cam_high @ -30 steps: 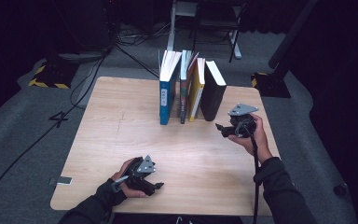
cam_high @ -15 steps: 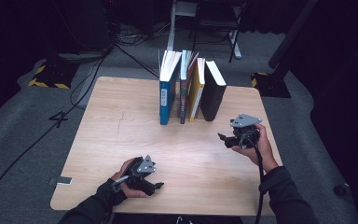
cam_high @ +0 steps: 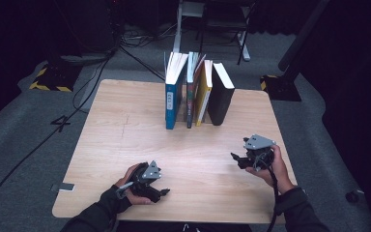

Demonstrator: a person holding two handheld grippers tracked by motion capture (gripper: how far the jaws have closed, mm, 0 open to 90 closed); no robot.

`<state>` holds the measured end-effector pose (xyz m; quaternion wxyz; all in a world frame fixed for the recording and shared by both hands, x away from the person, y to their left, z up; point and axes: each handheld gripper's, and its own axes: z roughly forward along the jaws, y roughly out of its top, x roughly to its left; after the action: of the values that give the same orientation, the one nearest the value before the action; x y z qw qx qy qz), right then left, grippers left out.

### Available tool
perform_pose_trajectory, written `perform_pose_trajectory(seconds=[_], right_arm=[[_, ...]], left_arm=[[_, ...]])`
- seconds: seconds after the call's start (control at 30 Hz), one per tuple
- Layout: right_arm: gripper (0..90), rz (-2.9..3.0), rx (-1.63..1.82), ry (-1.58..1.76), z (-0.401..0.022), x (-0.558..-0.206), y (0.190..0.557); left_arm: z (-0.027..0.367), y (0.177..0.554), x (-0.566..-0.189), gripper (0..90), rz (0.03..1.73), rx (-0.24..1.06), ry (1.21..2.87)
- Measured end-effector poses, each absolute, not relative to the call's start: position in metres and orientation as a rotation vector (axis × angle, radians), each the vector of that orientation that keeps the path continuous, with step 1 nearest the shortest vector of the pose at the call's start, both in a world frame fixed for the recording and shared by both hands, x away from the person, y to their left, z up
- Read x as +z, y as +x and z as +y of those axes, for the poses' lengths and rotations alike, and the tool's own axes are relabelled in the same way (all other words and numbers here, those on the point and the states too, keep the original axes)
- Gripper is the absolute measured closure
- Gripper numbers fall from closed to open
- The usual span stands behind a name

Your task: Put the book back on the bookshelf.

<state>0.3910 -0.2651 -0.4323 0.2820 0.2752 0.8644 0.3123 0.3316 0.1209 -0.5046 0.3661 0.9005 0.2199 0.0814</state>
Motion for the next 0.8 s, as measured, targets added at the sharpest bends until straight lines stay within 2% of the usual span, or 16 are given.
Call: perform_pose_trajectory(seconds=[0.8], right_arm=[[23.5, 2.369, 0.836, 0.756, -0.306, -0.472, 0.352]], left_arm=[[0.121, 0.332, -0.505, 17.7, 0.57, 0.21, 2.314]])
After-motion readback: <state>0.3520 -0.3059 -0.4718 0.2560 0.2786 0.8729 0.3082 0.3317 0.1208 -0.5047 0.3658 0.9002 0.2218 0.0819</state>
